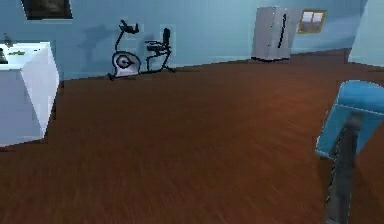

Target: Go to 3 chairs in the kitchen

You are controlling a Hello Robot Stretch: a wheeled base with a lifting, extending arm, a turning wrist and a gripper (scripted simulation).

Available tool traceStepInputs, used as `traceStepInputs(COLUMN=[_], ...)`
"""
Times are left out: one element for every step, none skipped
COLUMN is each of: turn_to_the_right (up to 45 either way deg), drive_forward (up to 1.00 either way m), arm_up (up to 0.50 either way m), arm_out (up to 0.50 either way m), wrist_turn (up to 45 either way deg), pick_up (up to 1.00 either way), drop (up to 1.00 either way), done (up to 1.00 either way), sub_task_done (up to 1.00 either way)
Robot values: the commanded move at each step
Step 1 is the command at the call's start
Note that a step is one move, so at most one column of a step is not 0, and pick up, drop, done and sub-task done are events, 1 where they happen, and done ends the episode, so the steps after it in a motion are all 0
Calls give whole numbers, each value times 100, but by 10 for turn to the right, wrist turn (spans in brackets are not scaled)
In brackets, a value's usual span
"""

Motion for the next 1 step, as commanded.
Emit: traceStepInputs(turn_to_the_right=[0], drive_forward=[100], arm_up=[0], arm_out=[0], wrist_turn=[0], pick_up=[0], drop=[0], done=[0], sub_task_done=[0])
